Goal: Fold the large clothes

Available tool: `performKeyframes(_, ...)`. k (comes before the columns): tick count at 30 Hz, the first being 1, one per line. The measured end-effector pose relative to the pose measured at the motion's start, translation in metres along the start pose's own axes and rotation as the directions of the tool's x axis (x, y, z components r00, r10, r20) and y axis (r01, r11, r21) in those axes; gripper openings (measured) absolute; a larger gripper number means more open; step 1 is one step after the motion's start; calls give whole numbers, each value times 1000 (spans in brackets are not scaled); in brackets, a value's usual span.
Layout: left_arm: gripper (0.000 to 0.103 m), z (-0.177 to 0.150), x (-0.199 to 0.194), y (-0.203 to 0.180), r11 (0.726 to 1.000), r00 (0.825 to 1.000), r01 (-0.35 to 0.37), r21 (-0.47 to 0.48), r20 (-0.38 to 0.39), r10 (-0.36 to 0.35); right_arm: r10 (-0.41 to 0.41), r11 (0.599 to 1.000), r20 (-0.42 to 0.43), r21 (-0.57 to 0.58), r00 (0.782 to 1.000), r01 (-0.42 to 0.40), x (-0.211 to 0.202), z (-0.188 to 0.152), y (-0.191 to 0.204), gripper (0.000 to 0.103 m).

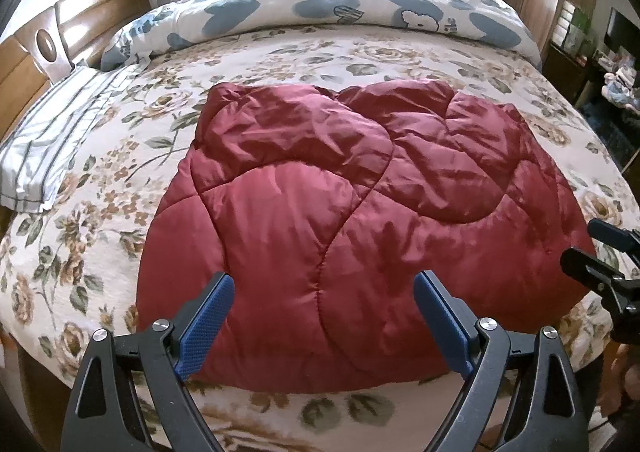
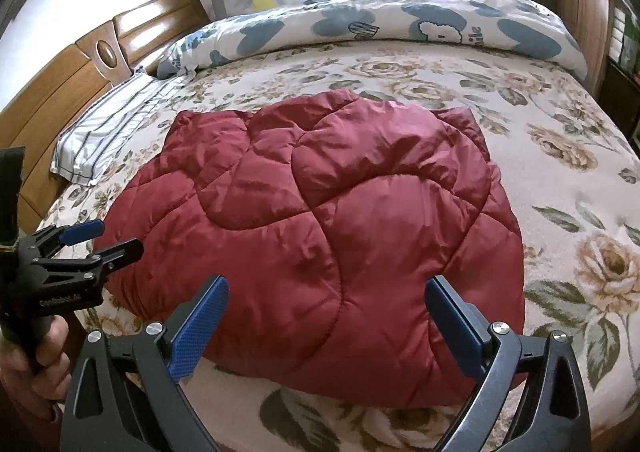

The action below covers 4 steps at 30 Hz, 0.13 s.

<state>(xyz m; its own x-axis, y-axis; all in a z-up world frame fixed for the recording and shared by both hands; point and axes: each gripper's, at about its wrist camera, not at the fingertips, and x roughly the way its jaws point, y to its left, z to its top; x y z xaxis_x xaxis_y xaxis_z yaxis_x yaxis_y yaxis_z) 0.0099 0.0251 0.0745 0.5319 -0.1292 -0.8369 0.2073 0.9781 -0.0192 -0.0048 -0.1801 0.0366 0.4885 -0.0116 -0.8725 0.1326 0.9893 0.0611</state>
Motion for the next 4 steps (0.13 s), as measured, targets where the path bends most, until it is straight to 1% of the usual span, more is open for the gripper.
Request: performKeyframes(4,92,-1,-1,0,1000,1000,21,-11,5,-21,3,1000,6,0,1000,-3,-1,0,2,99)
